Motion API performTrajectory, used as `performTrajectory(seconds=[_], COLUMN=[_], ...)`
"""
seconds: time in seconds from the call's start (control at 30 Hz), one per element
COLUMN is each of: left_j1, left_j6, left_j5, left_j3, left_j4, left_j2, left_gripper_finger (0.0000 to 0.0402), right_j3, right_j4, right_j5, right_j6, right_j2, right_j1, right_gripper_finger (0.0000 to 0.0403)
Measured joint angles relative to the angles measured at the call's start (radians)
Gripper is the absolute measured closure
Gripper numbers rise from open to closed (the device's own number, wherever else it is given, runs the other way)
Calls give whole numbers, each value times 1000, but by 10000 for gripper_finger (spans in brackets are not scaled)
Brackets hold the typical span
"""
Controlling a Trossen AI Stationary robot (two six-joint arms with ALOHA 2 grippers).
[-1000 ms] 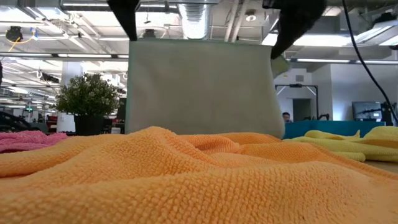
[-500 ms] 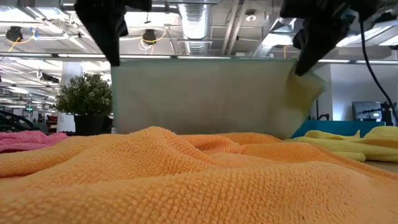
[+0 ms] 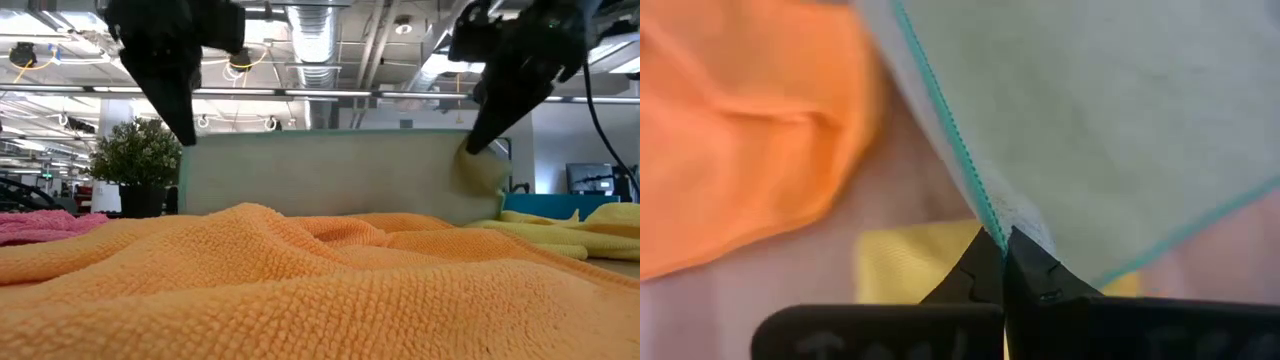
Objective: Fold microfiber towels
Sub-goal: Fold the green microfiber towel
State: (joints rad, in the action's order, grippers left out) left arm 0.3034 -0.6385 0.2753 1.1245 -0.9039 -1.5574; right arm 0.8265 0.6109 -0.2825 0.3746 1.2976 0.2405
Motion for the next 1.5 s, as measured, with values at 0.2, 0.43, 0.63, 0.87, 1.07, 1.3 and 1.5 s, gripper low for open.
performTrajectory(seconds=[0.2,0.43,0.63,0.87,1.07,1.3,1.5], left_j1=[-62,-122,-183,-273,-343,-392,-420], left_j6=[-44,-51,-37,23,78,121,134], left_j5=[87,177,258,281,281,283,284], left_j3=[-41,-78,-77,-95,-152,-162,-163], left_j4=[3,-1,3,54,148,191,207], left_j2=[0,-1,0,0,0,0,0], left_gripper_finger=[401,401,401,401,401,401,401], right_j3=[0,1,0,0,1,1,0], right_j4=[-28,-124,-210,-268,-317,-341,-396], right_j5=[-8,-10,-52,-83,-82,-77,-85], right_j6=[-94,-222,-269,-332,-366,-412,-454], right_j2=[2,84,158,198,193,234,250], right_j1=[-126,-254,-352,-442,-499,-536,-538], right_gripper_finger=[397,397,397,396,396,391,383])
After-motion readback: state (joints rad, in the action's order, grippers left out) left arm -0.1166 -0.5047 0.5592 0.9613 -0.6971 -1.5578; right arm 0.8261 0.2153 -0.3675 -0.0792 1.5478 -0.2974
